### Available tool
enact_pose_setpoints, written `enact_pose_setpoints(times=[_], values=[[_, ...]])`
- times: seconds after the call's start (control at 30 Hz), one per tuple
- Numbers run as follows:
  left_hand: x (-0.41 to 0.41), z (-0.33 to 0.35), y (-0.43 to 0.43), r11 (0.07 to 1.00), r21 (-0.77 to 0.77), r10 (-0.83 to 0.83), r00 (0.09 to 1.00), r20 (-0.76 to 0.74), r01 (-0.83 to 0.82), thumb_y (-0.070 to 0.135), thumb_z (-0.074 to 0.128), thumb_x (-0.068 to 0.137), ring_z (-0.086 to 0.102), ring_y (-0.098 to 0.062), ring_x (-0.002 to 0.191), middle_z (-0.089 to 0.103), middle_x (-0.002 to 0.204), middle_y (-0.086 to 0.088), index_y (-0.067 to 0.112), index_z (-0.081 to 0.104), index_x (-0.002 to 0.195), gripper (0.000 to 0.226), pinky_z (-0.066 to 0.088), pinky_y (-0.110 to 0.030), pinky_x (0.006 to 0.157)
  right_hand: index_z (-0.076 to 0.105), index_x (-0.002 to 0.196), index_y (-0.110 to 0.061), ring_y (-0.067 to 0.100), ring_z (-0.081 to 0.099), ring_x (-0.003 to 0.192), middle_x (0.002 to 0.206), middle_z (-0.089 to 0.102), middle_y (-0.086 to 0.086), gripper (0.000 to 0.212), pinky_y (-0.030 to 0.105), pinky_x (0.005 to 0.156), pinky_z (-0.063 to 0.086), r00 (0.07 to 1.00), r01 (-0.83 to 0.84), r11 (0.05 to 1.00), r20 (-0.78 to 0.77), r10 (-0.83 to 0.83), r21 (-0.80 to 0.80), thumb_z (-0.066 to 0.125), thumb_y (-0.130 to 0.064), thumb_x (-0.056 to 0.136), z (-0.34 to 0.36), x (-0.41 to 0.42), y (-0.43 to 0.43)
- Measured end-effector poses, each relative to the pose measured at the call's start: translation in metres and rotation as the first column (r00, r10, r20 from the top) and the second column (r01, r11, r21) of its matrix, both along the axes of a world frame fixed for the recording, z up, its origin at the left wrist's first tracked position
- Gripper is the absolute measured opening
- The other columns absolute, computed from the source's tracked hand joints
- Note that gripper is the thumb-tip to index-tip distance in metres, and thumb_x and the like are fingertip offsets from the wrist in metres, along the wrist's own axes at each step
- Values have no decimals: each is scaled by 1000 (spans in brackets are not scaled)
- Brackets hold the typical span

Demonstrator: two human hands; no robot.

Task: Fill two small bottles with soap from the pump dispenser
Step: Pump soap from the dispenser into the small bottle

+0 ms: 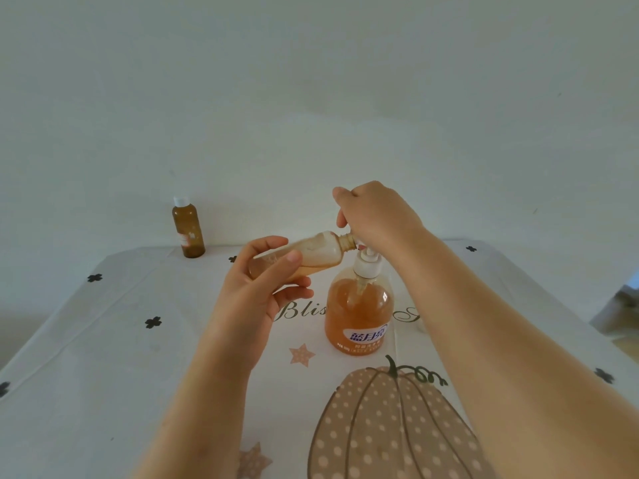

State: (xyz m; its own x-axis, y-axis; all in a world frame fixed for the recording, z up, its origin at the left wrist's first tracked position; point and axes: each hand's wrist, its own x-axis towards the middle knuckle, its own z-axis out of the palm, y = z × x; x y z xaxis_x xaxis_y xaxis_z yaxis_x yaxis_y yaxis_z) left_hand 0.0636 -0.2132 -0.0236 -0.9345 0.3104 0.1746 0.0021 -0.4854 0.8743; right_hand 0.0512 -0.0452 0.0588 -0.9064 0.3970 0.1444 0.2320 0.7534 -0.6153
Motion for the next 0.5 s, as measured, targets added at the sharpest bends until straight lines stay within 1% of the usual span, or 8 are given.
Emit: enact_pose_setpoints(times=[0.13,0.2,0.33,0.43,0.5], values=[[-1,0,0,1000,-3,10,1000,1,-10,22,74,74,68,-23,74,73,92,-8,12,60,112,42,57,-30,66,71,98,-8,25,68,74,70,67,5,49,36,75,52,997,-3,1000,76,0,27,33,-38,105,2,-1,-3],[-1,0,0,1000,8,7,1000,-6,-7,21,73,74,68,-22,73,74,89,-7,12,60,110,40,57,-30,64,71,99,-9,25,67,75,69,69,5,48,36,76,51,994,-18,999,107,14,37,32,-38,105,2,-1,-4],[-1,0,1,1000,13,14,1000,-13,-14,19,72,74,69,-22,72,74,87,-7,12,60,109,38,57,-29,63,66,110,-12,29,67,88,84,71,9,42,39,85,53,991,-57,996,126,48,68,29,-32,107,2,1,-4],[-1,0,0,1000,6,24,1000,-11,-24,20,73,71,69,-22,71,74,87,-8,11,61,109,41,57,-29,63,69,111,-12,25,64,85,85,67,7,51,36,79,50,990,-65,995,129,54,80,26,-40,108,1,3,-3],[-2,0,-1,1000,4,25,1000,-9,-25,19,73,71,69,-22,70,74,86,-8,11,60,109,41,57,-30,62,64,128,-17,26,64,91,93,65,6,46,39,85,52,990,-82,992,124,70,97,25,-33,109,-3,1,-2]])
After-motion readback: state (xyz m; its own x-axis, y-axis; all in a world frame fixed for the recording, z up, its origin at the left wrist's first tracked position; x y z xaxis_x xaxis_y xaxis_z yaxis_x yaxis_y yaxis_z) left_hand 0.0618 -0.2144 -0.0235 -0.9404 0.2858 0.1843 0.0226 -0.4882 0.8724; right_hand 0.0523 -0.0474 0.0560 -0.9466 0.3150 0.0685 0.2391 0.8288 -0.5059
